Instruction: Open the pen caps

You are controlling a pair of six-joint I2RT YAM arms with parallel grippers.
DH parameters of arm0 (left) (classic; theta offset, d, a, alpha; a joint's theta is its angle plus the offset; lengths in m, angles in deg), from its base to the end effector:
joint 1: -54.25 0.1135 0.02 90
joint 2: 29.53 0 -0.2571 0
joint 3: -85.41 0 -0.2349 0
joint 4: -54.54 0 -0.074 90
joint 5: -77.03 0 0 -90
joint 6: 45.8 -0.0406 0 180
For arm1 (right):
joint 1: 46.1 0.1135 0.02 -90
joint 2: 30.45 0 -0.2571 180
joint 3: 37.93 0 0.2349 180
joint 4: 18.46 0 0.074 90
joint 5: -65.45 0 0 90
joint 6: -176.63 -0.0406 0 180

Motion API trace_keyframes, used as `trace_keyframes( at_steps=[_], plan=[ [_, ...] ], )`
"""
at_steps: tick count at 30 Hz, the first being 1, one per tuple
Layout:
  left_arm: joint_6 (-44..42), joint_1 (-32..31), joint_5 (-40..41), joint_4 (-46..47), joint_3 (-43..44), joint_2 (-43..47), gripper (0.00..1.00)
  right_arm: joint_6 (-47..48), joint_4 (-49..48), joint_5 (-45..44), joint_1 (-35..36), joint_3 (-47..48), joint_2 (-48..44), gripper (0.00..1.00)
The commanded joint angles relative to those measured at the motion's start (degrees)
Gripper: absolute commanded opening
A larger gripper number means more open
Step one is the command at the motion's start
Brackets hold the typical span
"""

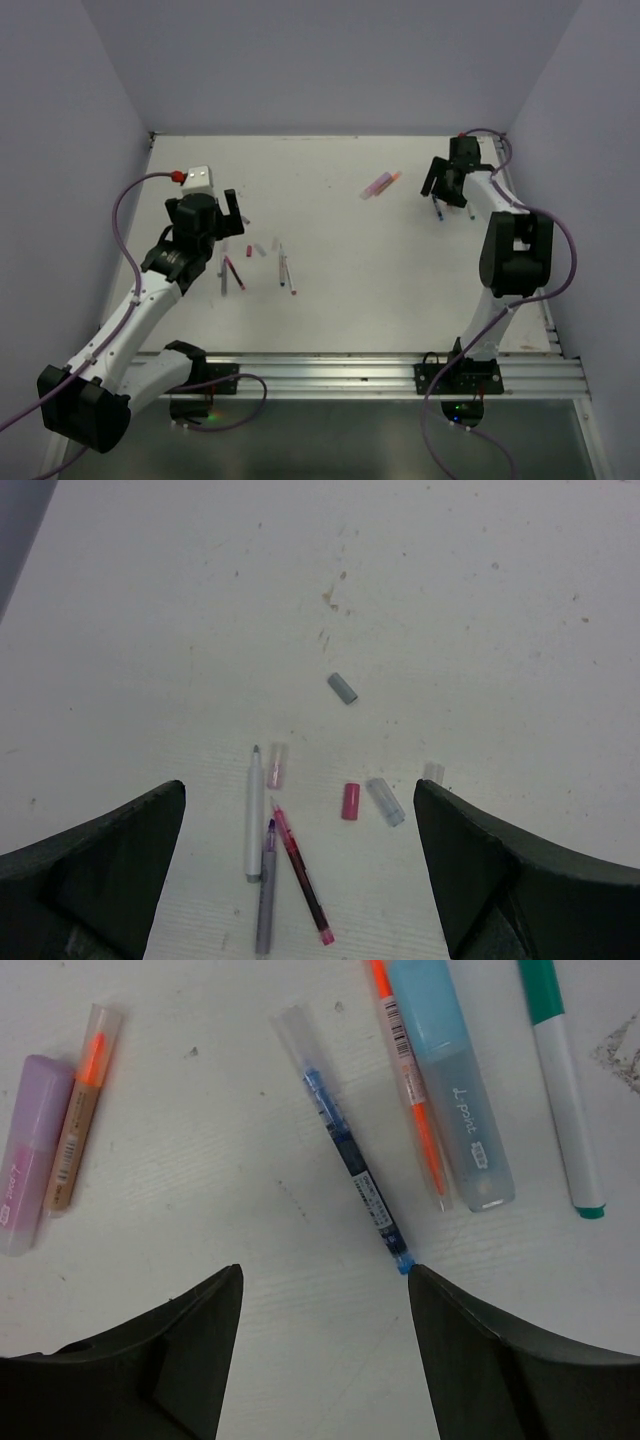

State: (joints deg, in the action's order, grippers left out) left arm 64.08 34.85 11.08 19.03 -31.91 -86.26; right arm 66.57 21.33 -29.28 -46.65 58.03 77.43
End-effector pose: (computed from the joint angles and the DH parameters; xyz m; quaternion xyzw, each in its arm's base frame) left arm 0.2028 -0.0539 0.2980 -0.1084 0.8447 0.0041 0.5241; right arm 0.3996 -0.0072 0.2198 0.1822 0.9262 0.0171 0.3295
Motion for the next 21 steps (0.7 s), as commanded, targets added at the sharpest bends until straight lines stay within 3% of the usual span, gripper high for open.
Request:
trace_keyframes(
  at_steps=[1, 6, 13, 21],
  plan=[
    [-1.86, 0.5, 1.26, 1.99, -0.15, -0.05, 1.0, 4.14, 3.65, 2.54, -1.53, 6.01, 2.95, 0.71],
    [-2.3, 0.5, 3.1, 1.9, -0.15, 0.13, 1.0, 6.69, 4.62, 2.8, -2.96, 9.27, 7.34, 0.68],
    [-2.56, 0.5, 3.19, 1.99, -0.15, -0.14, 1.0, 8.45, 5.07, 6.4, -3.05, 10.24, 9.98, 0.54],
    [-2.83, 0.59, 3.98, 1.9, -0.33, 0.3, 1.0, 8.71, 4.1, 6.14, -3.05, 8.48, 11.57, 0.51]
  ],
)
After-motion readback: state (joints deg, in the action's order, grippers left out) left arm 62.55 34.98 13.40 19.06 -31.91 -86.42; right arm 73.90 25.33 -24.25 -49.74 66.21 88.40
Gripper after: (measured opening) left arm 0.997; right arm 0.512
